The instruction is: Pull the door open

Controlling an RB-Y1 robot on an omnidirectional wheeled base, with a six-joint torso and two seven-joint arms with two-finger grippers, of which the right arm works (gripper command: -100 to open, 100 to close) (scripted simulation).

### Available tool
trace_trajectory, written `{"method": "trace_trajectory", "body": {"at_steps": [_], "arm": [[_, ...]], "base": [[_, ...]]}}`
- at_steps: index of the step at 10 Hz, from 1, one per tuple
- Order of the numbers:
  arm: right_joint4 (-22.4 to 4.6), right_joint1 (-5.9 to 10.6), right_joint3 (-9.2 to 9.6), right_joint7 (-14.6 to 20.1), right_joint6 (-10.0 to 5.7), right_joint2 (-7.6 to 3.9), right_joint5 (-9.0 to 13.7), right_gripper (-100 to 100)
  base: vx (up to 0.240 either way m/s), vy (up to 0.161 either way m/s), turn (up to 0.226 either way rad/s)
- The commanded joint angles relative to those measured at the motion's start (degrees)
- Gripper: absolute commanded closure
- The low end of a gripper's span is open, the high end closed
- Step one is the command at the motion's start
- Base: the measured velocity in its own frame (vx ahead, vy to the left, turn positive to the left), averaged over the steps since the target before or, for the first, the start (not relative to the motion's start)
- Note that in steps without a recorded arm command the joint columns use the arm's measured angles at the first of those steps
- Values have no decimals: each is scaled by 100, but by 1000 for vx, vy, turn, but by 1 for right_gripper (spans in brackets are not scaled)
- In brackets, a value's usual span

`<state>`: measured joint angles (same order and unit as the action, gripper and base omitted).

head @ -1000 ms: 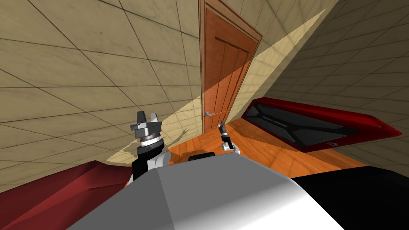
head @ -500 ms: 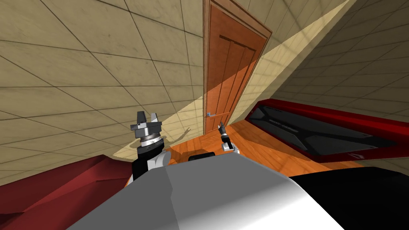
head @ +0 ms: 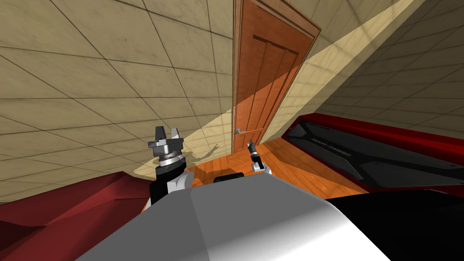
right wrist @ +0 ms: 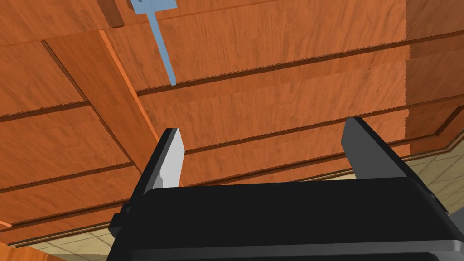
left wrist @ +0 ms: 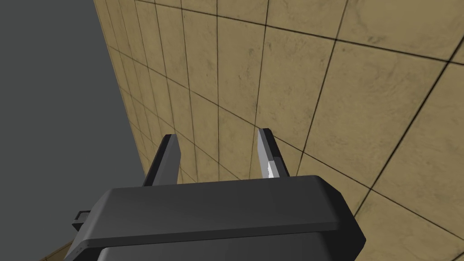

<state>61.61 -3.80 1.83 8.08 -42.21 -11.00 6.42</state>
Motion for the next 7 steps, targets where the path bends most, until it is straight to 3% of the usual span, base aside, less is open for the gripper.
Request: {"method": "trace_trajectory", "body": {"at_steps": [1, 5, 7], "arm": [[-258, 99, 13, 8, -78, -20, 7, -100], [-943, 355, 59, 46, -239, -102, 32, -100], [-1093, 410, 68, 55, -274, -120, 37, -100]], "base": [[39, -31, 94], [70, -65, 145], [34, -41, 60]]}}
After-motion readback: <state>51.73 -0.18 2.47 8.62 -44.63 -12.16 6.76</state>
